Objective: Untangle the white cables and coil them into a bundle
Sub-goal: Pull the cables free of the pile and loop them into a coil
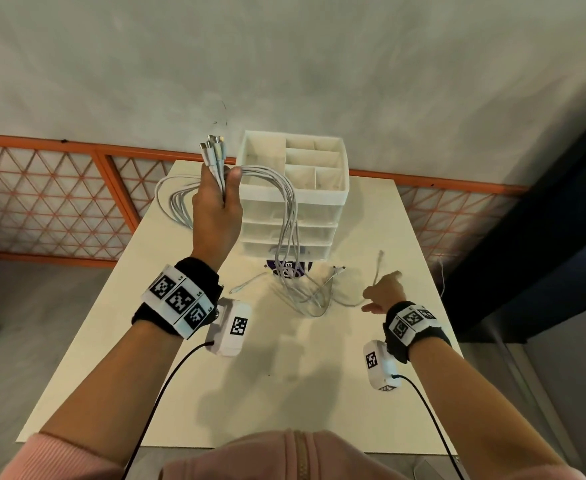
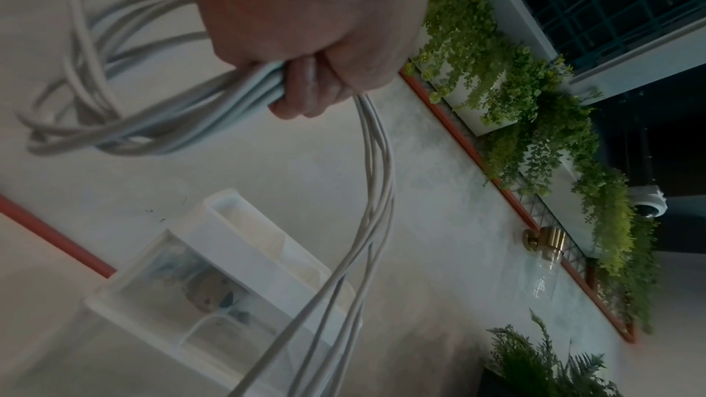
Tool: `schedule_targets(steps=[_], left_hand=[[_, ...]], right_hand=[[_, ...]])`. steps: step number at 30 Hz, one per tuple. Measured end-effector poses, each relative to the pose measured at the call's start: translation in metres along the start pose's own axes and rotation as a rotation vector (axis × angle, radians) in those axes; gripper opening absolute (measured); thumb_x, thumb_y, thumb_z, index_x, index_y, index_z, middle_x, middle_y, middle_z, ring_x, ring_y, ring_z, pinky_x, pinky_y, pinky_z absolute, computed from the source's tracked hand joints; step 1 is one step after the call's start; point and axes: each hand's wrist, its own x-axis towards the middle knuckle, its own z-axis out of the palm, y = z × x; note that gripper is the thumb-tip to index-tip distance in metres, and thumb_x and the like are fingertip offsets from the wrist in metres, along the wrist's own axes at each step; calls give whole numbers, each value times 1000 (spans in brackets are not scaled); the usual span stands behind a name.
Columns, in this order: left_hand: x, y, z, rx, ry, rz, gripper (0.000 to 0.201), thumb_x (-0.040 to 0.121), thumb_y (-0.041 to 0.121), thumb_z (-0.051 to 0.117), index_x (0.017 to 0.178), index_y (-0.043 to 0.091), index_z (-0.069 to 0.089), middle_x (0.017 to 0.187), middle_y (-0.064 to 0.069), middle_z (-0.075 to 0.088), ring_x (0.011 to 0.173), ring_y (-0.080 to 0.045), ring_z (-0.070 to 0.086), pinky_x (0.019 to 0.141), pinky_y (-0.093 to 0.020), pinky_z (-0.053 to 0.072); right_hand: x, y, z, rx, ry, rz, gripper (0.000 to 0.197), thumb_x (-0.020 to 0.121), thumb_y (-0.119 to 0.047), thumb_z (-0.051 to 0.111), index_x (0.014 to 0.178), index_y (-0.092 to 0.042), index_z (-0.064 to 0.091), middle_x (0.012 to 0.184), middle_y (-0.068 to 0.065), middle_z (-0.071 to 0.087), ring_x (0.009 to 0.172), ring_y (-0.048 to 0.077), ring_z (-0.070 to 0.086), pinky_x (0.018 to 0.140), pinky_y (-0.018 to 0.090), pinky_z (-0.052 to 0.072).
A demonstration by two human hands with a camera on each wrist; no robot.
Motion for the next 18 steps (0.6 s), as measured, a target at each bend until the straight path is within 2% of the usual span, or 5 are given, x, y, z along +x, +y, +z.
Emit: schedule_targets(steps=[5,9,13,16,18], left_hand=[[-9,9,9,-15,-104,39,28,99,21,44,118,1,51,89,-1,57,72,-4,52,67,-4,38],[-15,17,20,-37,-159,54,27,99,22,45,113,0,53,83,-6,57,65,7,53,63,-3,35],[-16,24,25,-100,-90,58,28,99,20,45,116,0,53,81,6,57,66,17,52,64,-1,36],[-14,29,22,-144,-5,72,21,99,19,44,113,7,53,78,14,54,68,12,54,65,-3,38],[-10,31,18,-192,67,54,18,99,18,44,108,5,53,72,16,51,64,9,52,63,-5,37]], right_hand=[[-20,-40,4,-63,-81,-498,89,68,-1,80,138,-8,26,137,19,30,117,32,47,90,33,46],[-55,-86,-4,-30,-578,-768,83,74,-3,74,142,-25,33,146,-2,39,130,15,39,103,23,37],[-66,-98,6,-279,-915,-822,55,69,6,64,122,-7,57,129,6,57,126,16,49,104,18,37],[-58,-81,26,-337,-785,-744,19,80,-16,72,94,-4,66,97,8,65,102,26,60,96,30,41],[-48,-66,32,-456,-646,-681,33,85,-39,65,88,-7,72,90,3,64,88,20,58,88,28,40]])
